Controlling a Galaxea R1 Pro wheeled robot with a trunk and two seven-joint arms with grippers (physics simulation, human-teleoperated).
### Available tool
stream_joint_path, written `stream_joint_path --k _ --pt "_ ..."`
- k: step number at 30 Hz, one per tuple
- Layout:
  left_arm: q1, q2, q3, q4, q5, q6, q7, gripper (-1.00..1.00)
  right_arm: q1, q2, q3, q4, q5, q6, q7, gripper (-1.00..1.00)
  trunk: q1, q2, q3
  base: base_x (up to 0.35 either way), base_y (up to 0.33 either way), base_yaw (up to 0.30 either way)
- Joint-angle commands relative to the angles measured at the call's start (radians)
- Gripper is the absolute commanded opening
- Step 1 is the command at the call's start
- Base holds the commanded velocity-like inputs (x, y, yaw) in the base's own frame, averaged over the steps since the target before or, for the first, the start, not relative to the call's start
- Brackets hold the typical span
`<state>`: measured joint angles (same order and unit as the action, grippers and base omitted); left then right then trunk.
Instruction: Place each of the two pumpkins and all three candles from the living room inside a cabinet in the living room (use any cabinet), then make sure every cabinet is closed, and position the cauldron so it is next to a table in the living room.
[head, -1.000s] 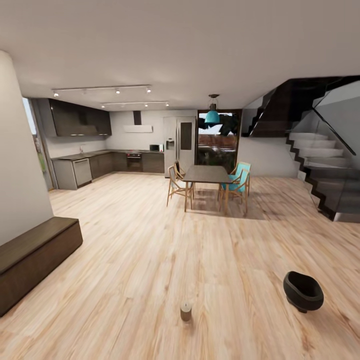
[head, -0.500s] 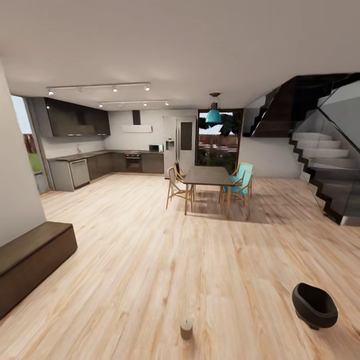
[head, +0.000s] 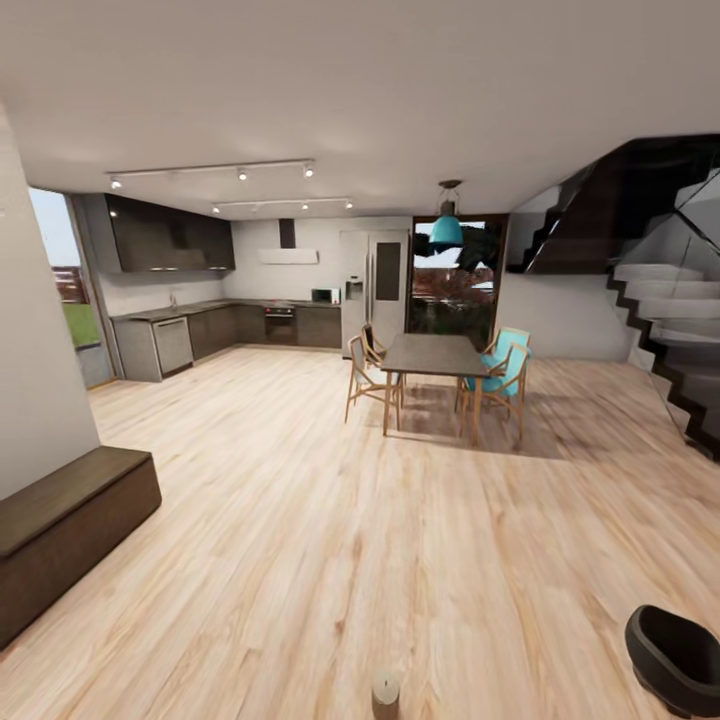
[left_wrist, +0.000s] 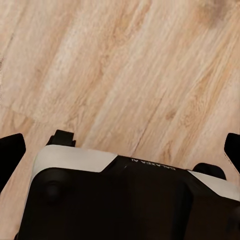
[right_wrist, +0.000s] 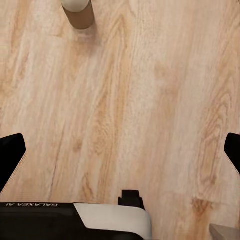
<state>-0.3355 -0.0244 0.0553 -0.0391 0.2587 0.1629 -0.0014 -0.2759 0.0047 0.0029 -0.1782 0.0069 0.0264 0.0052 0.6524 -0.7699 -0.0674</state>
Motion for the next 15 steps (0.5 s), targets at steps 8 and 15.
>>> stream_joint_path --k 8,15 --pt "0.0 0.0 0.005 -0.001 0.003 0.006 0.0 1.0 0.0 0.0 0.0 -0.002 0.001 0.003 0.0 1.0 0.001 -0.001 -0.009 0.333 0.006 0.224" --pt "0.0 0.0 0.005 -0.001 0.003 0.006 0.0 1.0 0.0 0.0 0.0 -0.002 0.001 0.003 0.0 1.0 0.001 -0.001 -0.016 0.225 0.061 0.223"
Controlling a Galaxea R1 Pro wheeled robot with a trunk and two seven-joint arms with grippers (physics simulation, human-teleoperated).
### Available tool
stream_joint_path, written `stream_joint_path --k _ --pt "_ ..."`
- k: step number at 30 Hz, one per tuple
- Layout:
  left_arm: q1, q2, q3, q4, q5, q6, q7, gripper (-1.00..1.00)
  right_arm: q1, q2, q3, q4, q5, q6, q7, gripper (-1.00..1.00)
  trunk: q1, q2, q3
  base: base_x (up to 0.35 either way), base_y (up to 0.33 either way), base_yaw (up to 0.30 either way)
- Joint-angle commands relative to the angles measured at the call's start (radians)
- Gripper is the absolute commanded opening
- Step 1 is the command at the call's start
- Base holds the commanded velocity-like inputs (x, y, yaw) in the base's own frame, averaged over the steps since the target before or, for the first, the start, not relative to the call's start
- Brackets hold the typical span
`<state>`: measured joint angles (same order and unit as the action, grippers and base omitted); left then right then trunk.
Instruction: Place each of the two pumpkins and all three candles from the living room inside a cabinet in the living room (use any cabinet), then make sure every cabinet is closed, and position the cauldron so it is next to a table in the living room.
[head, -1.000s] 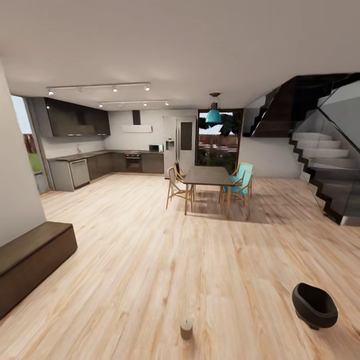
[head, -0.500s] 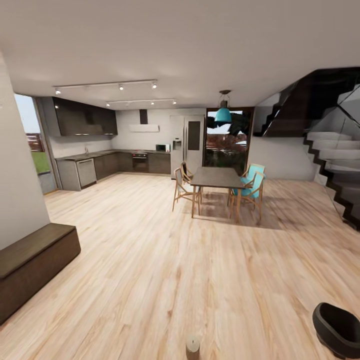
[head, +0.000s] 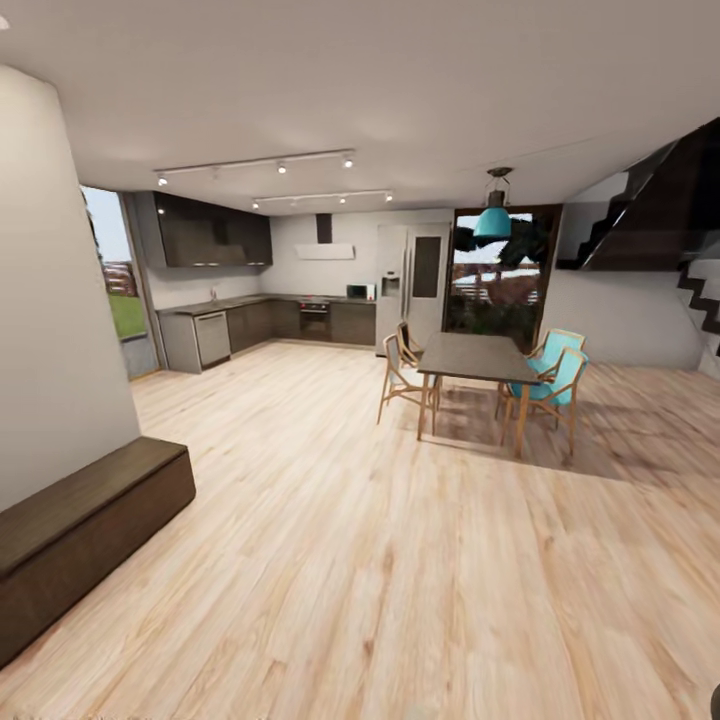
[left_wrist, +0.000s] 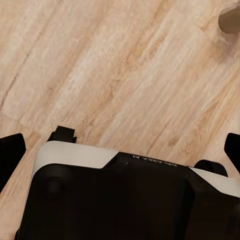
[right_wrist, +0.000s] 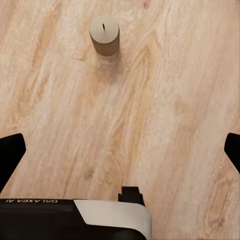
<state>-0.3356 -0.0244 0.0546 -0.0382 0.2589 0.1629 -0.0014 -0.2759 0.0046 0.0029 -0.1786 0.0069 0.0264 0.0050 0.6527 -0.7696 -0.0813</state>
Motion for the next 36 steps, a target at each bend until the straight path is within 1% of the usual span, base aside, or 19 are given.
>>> stream_joint_path --k 1,11,29,36 --pt "0.0 0.0 0.005 -0.002 0.003 0.006 0.0 1.0 0.0 0.0 0.0 -0.001 0.001 0.003 0.0 1.0 0.0 -0.001 -0.002 0.043 0.012 0.102" --pt "0.0 0.0 0.006 -0.002 0.003 0.006 0.0 1.0 0.0 0.0 0.0 -0.001 0.001 0.003 0.0 1.0 0.0 -0.001 -0.003 0.008 0.002 0.043" --pt "0.0 0.0 0.005 -0.002 0.003 0.006 0.0 1.0 0.0 0.0 0.0 -0.001 0.001 0.003 0.0 1.0 0.0 -0.001 -0.011 0.0 0.0 0.248" --pt "0.0 0.0 0.005 -0.002 0.003 0.006 0.0 1.0 0.0 0.0 0.0 -0.001 0.001 0.003 0.0 1.0 0.0 -0.001 -0.012 0.006 0.0 0.052"
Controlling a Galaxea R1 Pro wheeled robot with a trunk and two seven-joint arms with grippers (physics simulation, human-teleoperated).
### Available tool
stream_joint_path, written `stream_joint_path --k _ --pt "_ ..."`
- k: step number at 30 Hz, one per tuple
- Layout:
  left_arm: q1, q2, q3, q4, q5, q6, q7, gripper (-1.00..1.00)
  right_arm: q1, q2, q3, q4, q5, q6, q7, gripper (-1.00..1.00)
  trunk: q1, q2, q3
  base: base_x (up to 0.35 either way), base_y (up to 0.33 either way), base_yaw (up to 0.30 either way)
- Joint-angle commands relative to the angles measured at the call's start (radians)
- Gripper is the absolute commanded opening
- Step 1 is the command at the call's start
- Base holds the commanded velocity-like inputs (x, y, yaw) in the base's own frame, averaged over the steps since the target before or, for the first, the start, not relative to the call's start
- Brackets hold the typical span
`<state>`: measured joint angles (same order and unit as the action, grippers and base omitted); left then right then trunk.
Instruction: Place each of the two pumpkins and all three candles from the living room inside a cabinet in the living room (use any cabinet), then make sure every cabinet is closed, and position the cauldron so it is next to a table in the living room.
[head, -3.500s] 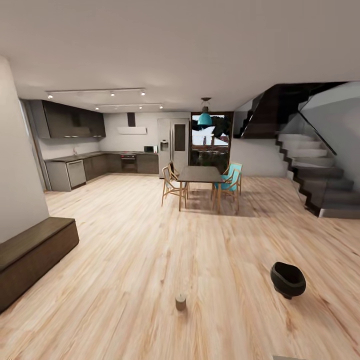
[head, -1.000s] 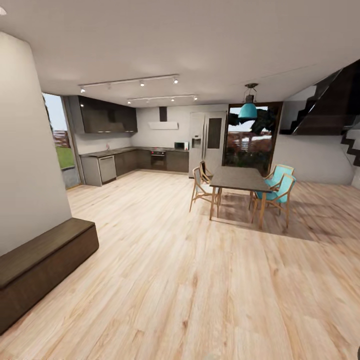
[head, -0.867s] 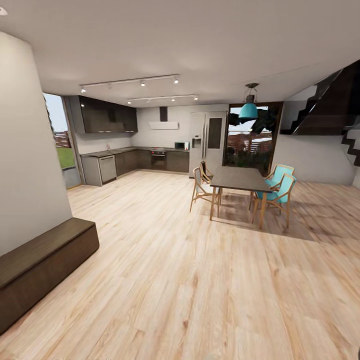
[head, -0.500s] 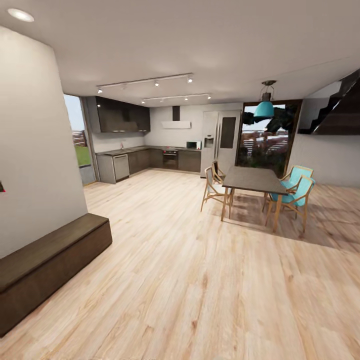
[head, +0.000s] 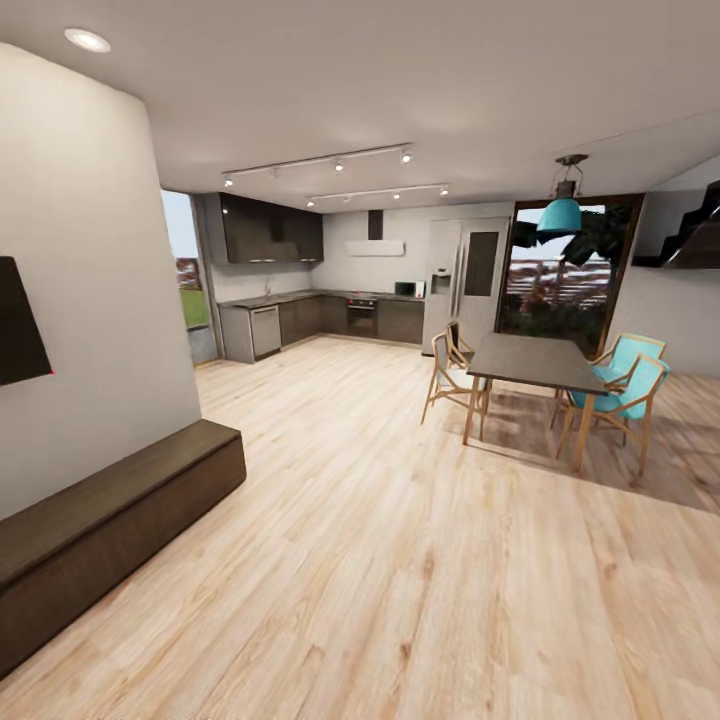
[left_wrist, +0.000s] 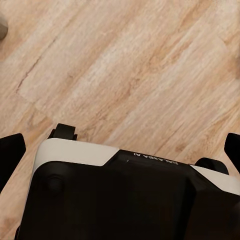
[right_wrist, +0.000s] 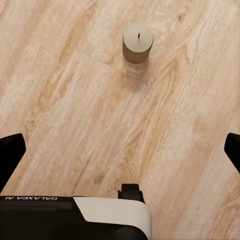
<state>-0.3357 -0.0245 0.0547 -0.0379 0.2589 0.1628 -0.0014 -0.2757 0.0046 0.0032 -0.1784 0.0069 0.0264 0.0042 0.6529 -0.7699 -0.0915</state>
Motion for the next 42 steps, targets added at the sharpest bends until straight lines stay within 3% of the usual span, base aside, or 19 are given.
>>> stream_joint_path --k 1,31,42 --pt "0.0 0.0 0.005 -0.002 0.003 0.006 0.0 1.0 0.0 0.0 0.0 -0.001 0.001 0.003 0.0 1.0 0.0 -0.001 -0.002 0.076 0.0 0.008" --pt "0.0 0.0 0.005 -0.002 0.003 0.006 0.0 1.0 0.0 0.0 0.0 -0.001 0.001 0.003 0.0 1.0 0.0 -0.001 -0.002 0.205 0.0 0.253" --pt "0.0 0.0 0.005 -0.002 0.003 0.006 0.0 1.0 0.0 0.0 0.0 -0.001 0.001 0.003 0.0 1.0 0.0 -0.001 -0.002 0.247 -0.001 0.064"
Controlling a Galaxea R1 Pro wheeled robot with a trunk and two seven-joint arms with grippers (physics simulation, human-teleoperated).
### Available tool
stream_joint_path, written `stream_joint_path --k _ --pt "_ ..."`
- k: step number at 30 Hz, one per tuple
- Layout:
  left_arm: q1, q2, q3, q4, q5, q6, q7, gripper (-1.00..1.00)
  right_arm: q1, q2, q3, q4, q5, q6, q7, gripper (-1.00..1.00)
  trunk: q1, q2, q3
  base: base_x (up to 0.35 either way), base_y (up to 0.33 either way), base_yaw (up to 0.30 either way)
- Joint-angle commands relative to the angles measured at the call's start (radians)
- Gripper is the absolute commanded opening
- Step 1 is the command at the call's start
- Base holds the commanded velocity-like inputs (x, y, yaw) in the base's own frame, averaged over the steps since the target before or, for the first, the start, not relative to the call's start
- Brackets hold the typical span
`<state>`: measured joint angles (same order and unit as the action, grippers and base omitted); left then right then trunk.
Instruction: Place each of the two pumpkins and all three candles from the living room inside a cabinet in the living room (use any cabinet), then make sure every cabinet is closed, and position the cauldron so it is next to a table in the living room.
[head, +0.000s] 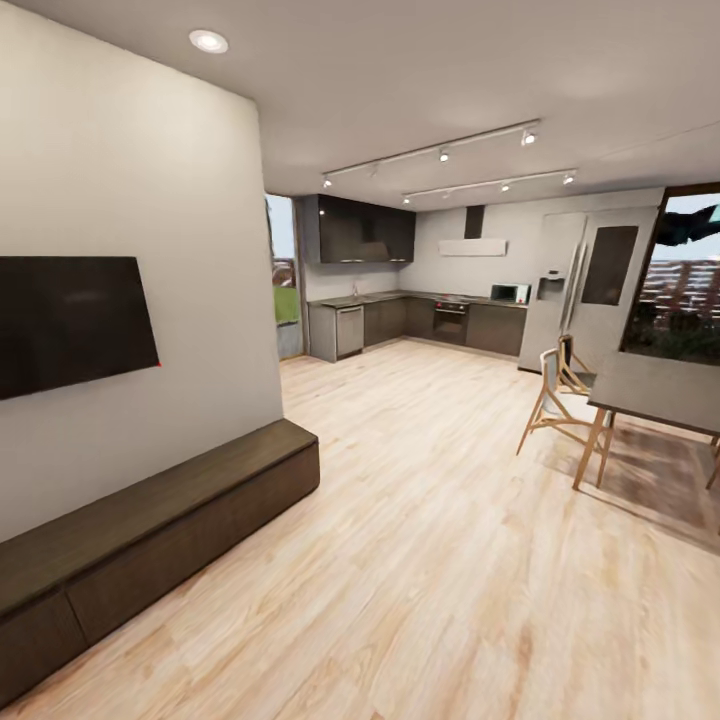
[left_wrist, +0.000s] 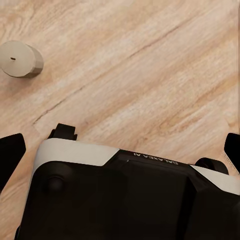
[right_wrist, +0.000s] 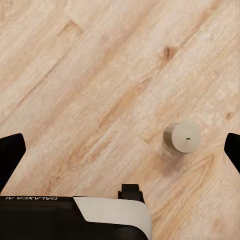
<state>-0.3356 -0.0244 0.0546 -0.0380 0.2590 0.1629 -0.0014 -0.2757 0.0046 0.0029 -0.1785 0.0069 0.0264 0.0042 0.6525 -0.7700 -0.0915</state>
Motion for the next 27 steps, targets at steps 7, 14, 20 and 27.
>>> stream_joint_path --k 7,14,20,27 --pt "0.0 0.0 0.005 -0.002 0.003 0.006 0.0 1.0 0.0 0.0 0.0 -0.001 0.001 0.003 0.0 1.0 0.001 -0.001 -0.002 0.298 -0.06 0.002" --pt "0.0 0.0 0.005 -0.002 0.003 0.006 0.0 1.0 0.0 0.0 0.0 -0.001 0.001 0.003 0.0 1.0 0.001 -0.001 -0.002 0.072 -0.013 0.0" --pt "0.0 0.0 0.005 -0.002 0.003 0.006 0.0 1.0 0.0 0.0 0.0 -0.001 0.001 0.003 0.001 1.0 0.001 -0.001 -0.002 0.003 -0.001 0.0" --pt "0.0 0.0 0.005 -0.002 0.003 0.006 0.0 1.0 0.0 0.0 0.0 -0.001 0.001 0.003 0.0 1.0 0.001 -0.001 -0.002 0.017 0.0 0.0"
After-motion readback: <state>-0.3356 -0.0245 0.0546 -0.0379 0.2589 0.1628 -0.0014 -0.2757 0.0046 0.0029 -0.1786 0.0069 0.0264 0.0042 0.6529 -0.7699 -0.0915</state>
